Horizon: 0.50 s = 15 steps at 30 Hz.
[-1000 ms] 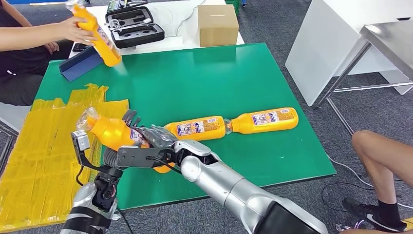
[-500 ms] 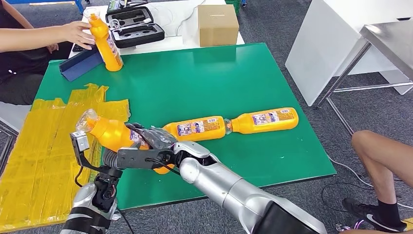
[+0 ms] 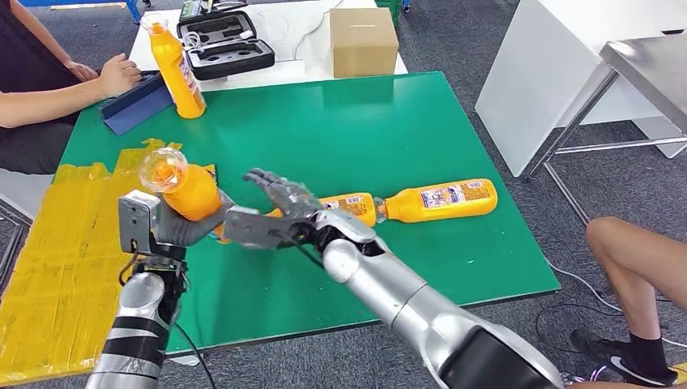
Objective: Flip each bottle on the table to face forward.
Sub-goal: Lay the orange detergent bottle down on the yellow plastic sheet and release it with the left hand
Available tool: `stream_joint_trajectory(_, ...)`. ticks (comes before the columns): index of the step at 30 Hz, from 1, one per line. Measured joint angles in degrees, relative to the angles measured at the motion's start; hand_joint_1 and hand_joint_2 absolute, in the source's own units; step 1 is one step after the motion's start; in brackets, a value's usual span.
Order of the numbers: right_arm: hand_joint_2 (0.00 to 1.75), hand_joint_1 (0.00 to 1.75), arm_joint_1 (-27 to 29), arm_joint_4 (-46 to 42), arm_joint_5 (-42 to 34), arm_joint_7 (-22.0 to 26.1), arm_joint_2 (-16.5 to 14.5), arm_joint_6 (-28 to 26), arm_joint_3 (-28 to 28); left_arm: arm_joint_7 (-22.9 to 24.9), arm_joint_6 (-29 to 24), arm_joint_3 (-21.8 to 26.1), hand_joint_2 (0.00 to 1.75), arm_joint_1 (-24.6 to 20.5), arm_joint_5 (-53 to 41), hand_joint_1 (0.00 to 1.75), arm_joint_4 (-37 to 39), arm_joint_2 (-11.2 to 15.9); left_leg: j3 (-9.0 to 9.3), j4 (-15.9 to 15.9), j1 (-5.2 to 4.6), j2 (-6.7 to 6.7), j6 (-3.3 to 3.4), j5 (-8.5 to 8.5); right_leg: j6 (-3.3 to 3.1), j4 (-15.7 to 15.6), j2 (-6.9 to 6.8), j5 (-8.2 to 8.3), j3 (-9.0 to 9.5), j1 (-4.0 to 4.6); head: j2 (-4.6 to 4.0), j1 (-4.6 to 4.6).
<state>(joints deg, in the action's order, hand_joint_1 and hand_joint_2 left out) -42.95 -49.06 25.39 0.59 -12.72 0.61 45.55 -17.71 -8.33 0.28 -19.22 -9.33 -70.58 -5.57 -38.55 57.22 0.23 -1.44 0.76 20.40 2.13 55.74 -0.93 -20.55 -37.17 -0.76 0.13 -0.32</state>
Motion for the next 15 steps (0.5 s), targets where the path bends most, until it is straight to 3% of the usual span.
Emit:
stream_joint_trajectory(6, 0.00, 0.00, -1.14, -2.46, 1.11, -0.10, 2.77, 1.72, -4.86, -1.17, -4.48, 4.36, 1.75, -2.10, -11.39, 1.75, -0.14, 1.19, 0.00, 0.00, 0.01, -0.01, -0.03, -0.07, -0.01, 0.01, 0.00, 0.03, -0.01, 0.02, 0.00, 0.01)
stream_joint_trajectory(10, 1.75, 0.00, -1.94, -2.71, 1.49, -0.10, 4.01, 3.59, -5.72, 3.09, -15.26, 4.76, 1.75, -2.47, -34.50, 1.75, 0.78, 2.63, -0.01, 0.00, 0.01, -0.03, -0.04, -0.06, -0.01, 0.01, 0.01, 0.02, -0.04, 0.01, 0.00, 0.02)
stream_joint_trajectory(13, 1.75, 0.00, -2.88, -2.18, 1.58, -0.10, 5.03, 5.77, -5.74, 9.78, -21.88, 4.44, 1.75, -3.40, -56.44, 1.75, 5.00, 4.28, -0.01, 0.00, 0.01, -0.03, -0.04, -0.06, -0.01, 0.00, 0.01, 0.02, -0.05, 0.01, 0.00, 0.01)
stream_joint_trajectory(15, 1.75, 0.00, -3.38, -1.22, 1.56, -0.25, 5.30, 7.15, -5.64, 13.46, -22.21, 4.07, 1.75, -4.72, -64.12, 1.75, 9.76, 5.06, -0.01, 0.00, 0.01, -0.01, -0.02, -0.09, -0.01, 0.00, -0.01, 0.02, -0.05, 0.01, 0.00, 0.00)
